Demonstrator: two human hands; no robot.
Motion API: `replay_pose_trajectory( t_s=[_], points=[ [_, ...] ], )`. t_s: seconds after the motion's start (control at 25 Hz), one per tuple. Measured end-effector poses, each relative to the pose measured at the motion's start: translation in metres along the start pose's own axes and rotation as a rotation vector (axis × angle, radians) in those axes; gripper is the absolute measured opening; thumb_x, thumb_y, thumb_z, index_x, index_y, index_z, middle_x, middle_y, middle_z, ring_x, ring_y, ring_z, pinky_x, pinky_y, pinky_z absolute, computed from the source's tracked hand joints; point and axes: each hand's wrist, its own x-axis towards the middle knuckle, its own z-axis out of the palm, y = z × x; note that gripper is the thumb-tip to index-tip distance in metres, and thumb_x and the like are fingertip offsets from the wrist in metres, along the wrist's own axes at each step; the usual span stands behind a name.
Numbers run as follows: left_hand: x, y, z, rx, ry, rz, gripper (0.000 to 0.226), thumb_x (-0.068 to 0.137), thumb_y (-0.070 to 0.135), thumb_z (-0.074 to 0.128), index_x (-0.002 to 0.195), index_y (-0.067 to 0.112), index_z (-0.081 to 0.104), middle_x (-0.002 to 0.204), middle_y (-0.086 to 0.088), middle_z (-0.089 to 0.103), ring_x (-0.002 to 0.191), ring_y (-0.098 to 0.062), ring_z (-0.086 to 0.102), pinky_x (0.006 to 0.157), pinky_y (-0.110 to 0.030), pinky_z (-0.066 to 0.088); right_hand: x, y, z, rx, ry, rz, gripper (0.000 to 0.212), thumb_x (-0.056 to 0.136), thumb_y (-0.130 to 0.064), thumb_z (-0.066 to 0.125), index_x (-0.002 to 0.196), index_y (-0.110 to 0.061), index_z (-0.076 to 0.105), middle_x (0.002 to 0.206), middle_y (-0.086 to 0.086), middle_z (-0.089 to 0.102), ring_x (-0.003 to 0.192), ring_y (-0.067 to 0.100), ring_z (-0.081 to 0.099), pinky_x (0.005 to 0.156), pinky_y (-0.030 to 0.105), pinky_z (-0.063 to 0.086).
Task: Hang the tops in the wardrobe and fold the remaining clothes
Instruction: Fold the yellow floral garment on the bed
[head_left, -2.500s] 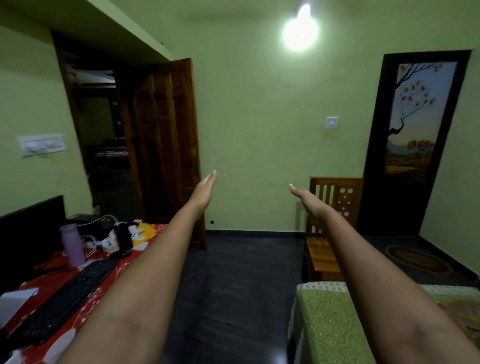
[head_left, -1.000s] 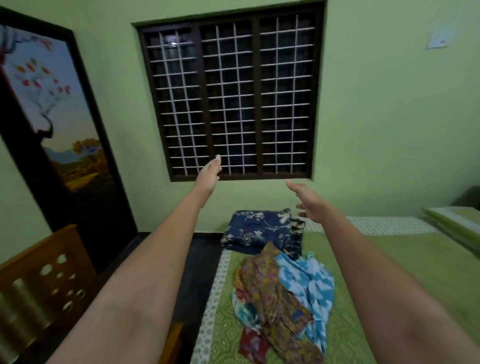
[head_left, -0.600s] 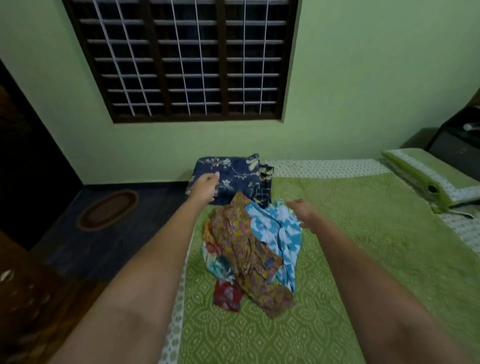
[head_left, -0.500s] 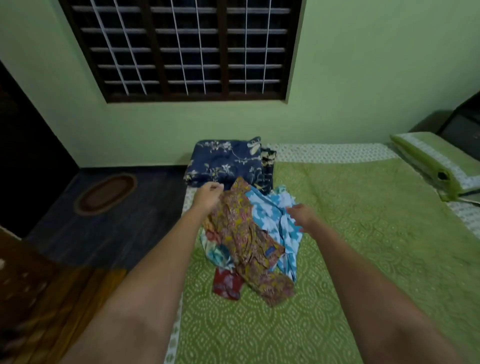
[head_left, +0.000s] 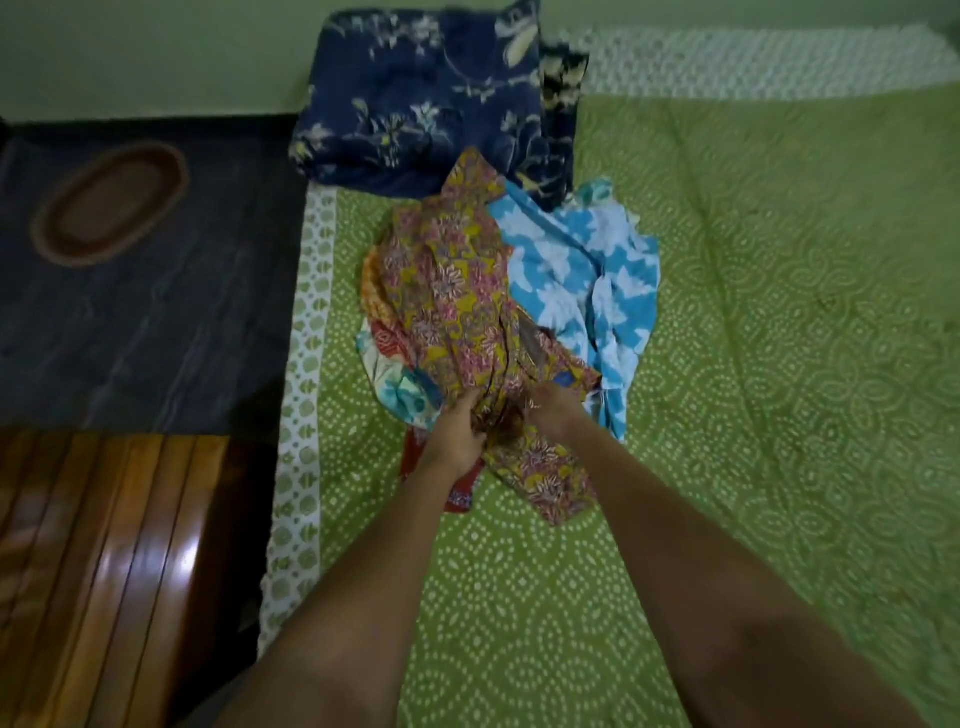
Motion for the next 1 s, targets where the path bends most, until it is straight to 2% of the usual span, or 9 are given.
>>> replay_pose_trajectory(
  t_s=[0.12, 0.24, 0.32, 0.4, 0.52, 0.64, 0.72, 0.84, 1.0],
  points=[
    [0.019, -0.003, 0.020, -0.389, 0.041, -0.114, 0.076, 0.079, 0.006, 0.074, 0.140, 0.015, 0.028, 0.131, -0.014, 0.049, 0.117, -0.027, 0.053, 0.101, -0.043, 0.046, 0.012, 0.003, 0.012, 0.098, 0.080, -0.022, 0.061, 0.090, -0.003, 0.060, 0.144, -0.008, 0.033, 0.140, 0.014, 0.046, 0.126, 0.031, 0.047, 0.098, 0.034, 0.041],
    [0.019, 0.010, 0.017, -0.416, 0.172, -0.183, 0.058, 0.081, 0.008, 0.073, 0.130, 0.004, 0.041, 0.094, -0.004, 0.055, 0.095, -0.021, 0.056, 0.089, -0.031, 0.048, 0.006, 0.007, 0.016, 0.138, 0.107, -0.084, 0.074, 0.083, -0.001, 0.067, 0.146, -0.009, 0.028, 0.139, 0.014, 0.045, 0.125, 0.029, 0.046, 0.093, 0.026, 0.038],
    [0.012, 0.015, 0.003, -0.377, 0.072, -0.169, 0.053, 0.085, 0.015, 0.071, 0.131, 0.000, 0.048, 0.106, -0.009, 0.059, 0.104, -0.026, 0.058, 0.093, -0.037, 0.049, -0.003, 0.007, 0.014, 0.088, 0.106, -0.140, 0.087, 0.079, -0.002, 0.071, 0.148, -0.016, 0.022, 0.145, 0.015, 0.033, 0.128, 0.034, 0.041, 0.095, 0.032, 0.039],
    [0.001, 0.021, -0.018, -0.402, -0.042, -0.161, 0.022, 0.088, 0.015, 0.065, 0.103, -0.001, 0.064, 0.098, -0.018, 0.060, 0.095, -0.026, 0.061, 0.089, -0.040, 0.053, -0.013, 0.000, 0.010, -0.059, 0.071, -0.196, 0.088, 0.079, -0.008, 0.070, 0.149, -0.029, 0.020, 0.151, 0.013, 0.020, 0.132, 0.041, 0.032, 0.102, 0.046, 0.036],
    [-0.022, 0.041, -0.063, -0.278, 0.069, -0.039, 0.040, 0.092, 0.017, 0.057, 0.058, 0.013, 0.035, 0.064, -0.004, 0.034, 0.064, -0.019, 0.043, 0.062, -0.032, 0.037, -0.041, -0.026, -0.001, -0.266, 0.087, -0.187, 0.087, 0.085, -0.014, 0.066, 0.148, -0.042, 0.012, 0.157, 0.003, 0.004, 0.139, 0.042, 0.015, 0.108, 0.055, 0.024],
    [-0.060, 0.072, -0.112, -0.079, 0.238, 0.204, 0.045, 0.091, 0.018, 0.055, 0.052, 0.016, 0.032, 0.077, 0.001, 0.038, 0.078, -0.018, 0.041, 0.072, -0.033, 0.029, -0.077, -0.061, -0.017, -0.259, 0.186, -0.203, 0.090, 0.087, -0.017, 0.065, 0.149, -0.038, 0.003, 0.157, 0.003, 0.001, 0.141, 0.039, 0.011, 0.108, 0.057, 0.022],
    [-0.093, 0.096, -0.143, -0.048, 0.335, 0.306, 0.045, 0.090, 0.018, 0.057, 0.048, 0.013, 0.043, 0.105, 0.005, 0.046, 0.103, -0.016, 0.037, 0.086, -0.029, 0.026, -0.111, -0.090, -0.034, -0.242, 0.195, -0.274, 0.085, 0.088, -0.020, 0.060, 0.150, -0.037, 0.003, 0.155, 0.004, 0.006, 0.140, 0.038, 0.014, 0.110, 0.055, 0.023],
    [-0.145, 0.142, -0.182, -0.278, 0.251, 0.462, 0.039, 0.088, 0.015, 0.056, 0.060, -0.012, 0.055, 0.133, 0.011, 0.050, 0.123, -0.007, 0.039, 0.098, -0.027, 0.030, -0.170, -0.129, -0.056, -0.086, 0.127, -0.370, 0.068, 0.085, -0.032, 0.068, 0.143, -0.021, 0.035, 0.142, 0.011, 0.041, 0.130, 0.034, 0.040, 0.103, 0.036, 0.036],
    [-0.234, 0.220, -0.237, -0.418, 0.326, 0.623, 0.044, 0.078, 0.022, 0.066, 0.049, -0.002, 0.043, 0.068, -0.008, 0.053, 0.067, -0.010, 0.052, 0.066, -0.028, 0.038, -0.254, -0.153, -0.082, 0.001, 0.105, -0.500, 0.095, 0.058, -0.063, 0.080, 0.136, -0.020, 0.048, 0.132, -0.001, 0.057, 0.122, 0.021, 0.052, 0.103, 0.041, 0.043]
  ],
)
